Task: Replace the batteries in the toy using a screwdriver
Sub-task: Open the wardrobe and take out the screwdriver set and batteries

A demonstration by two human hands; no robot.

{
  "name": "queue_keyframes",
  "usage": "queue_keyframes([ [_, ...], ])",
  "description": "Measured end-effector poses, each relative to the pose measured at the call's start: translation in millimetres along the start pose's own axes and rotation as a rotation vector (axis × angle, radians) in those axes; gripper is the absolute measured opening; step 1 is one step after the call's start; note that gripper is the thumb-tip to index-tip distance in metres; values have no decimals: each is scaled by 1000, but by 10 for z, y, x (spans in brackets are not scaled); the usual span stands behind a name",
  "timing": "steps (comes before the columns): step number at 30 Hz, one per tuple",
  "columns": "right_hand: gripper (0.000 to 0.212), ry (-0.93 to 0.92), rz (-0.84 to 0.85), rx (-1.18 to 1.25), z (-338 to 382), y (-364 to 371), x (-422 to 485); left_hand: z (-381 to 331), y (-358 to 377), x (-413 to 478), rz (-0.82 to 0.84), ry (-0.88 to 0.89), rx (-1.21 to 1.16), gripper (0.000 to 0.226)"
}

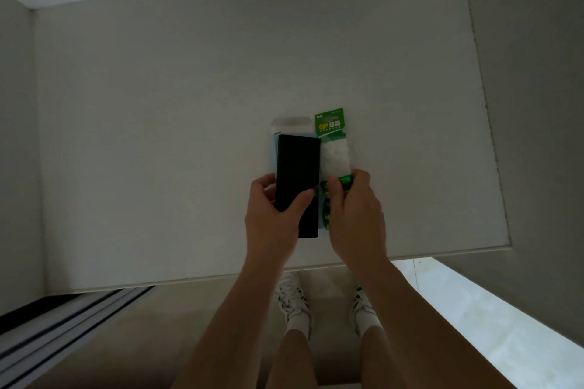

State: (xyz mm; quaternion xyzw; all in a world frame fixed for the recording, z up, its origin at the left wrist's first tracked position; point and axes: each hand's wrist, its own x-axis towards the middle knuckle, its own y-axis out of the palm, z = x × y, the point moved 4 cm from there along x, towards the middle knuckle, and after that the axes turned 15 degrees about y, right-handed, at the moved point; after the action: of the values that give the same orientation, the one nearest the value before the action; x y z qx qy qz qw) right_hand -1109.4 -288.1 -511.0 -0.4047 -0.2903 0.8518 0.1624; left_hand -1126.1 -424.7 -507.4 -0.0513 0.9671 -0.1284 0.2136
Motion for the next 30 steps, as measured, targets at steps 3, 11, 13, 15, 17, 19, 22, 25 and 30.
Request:
queue_keyframes([
  [3, 31, 14, -11, -25, -15, 23, 22, 10, 5, -4, 0, -11, -40, 51],
  [11, 31, -66, -3, 58, -27, 16, 40, 36, -3, -65, 49, -44, -164, 30],
  [13, 29, -51, 56, 175, -25, -25, 39, -1, -21, -85, 46, -57, -211, 30],
  [15, 27, -8, 112, 267, -22, -94, 32, -67, -37, -106, 58, -65, -266, 35],
  [17, 27, 8, 145, 343, -2, -194, 2, -169, -51, -141, 75, -65, -329, 38],
  [19, 28, -5, 154, 391, 54, -329, -65, -313, -70, -193, 90, -56, -386, 44],
  [22, 28, -30, 155, 436, 181, -566, -235, -564, -109, -303, 100, -35, -429, 55],
  [25, 28, -44, 134, 462, 319, -827, -454, -825, -168, -459, 101, 3, -445, 54],
  [30, 26, -35, 85, 526, 484, -1289, -935, -1312, -319, -837, 155, 72, -424, 49],
])
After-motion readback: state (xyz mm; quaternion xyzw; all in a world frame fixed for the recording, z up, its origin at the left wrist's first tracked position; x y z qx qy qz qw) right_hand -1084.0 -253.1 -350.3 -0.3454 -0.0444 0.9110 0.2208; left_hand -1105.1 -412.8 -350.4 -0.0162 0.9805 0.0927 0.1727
